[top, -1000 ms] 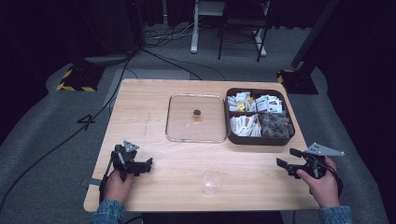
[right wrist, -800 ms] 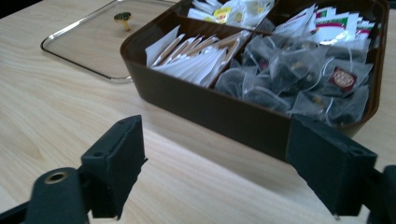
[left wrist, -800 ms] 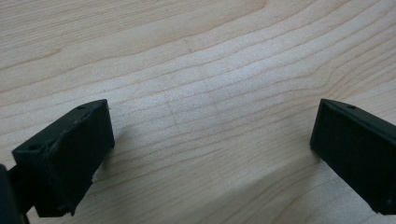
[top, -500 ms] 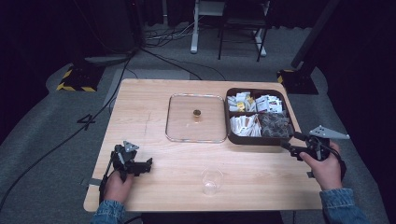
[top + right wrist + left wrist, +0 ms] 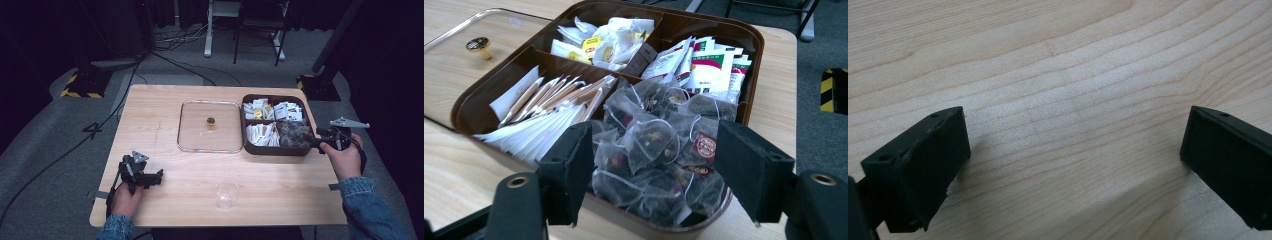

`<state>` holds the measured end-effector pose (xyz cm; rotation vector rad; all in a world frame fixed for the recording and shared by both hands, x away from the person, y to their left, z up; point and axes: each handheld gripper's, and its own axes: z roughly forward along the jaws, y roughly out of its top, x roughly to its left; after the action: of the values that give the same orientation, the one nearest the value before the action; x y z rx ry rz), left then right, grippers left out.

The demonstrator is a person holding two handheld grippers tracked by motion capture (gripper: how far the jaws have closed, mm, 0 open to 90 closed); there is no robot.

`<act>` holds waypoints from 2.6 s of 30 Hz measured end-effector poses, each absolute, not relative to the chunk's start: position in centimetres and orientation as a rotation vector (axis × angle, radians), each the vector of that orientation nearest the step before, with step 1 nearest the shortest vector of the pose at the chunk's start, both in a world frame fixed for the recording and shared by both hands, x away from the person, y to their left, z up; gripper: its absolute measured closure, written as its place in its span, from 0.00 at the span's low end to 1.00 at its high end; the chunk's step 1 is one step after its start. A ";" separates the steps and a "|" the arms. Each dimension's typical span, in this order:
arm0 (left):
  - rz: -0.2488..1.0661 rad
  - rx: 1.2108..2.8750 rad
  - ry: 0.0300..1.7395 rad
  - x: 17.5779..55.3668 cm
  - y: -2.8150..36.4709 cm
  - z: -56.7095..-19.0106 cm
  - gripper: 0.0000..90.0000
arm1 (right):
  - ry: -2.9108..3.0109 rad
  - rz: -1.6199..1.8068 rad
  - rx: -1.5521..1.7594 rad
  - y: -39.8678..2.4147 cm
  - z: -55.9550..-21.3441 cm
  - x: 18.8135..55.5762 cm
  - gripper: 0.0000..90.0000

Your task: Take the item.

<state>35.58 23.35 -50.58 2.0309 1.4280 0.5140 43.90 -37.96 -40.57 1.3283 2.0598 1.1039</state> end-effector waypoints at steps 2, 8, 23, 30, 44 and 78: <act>0.513 2.031 1.430 35.6 23.3 -50.6 0.00 | 2.059 1.105 1.337 -37.9 -40.7 44.2 0.36; 0.514 2.031 1.429 35.6 23.4 -50.6 0.00 | 2.093 1.062 1.359 -37.2 -41.5 45.8 0.41; 0.514 2.031 1.428 35.6 23.4 -50.6 0.00 | 2.194 0.928 1.358 -35.7 -43.8 48.1 0.56; 0.515 2.031 1.428 35.6 23.4 -50.6 0.00 | 2.222 0.885 1.324 -35.6 -43.9 48.2 0.72; 0.514 2.031 1.428 35.6 23.4 -50.6 0.00 | 2.182 0.967 1.353 -36.3 -43.2 47.8 0.91; 0.514 2.031 1.429 35.6 23.4 -50.6 0.00 | 2.042 1.378 1.224 -37.0 -37.7 43.7 0.92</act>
<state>35.58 23.35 -50.57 2.0312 1.4293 0.5144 43.67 -36.97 -37.70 1.2241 2.0415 1.3778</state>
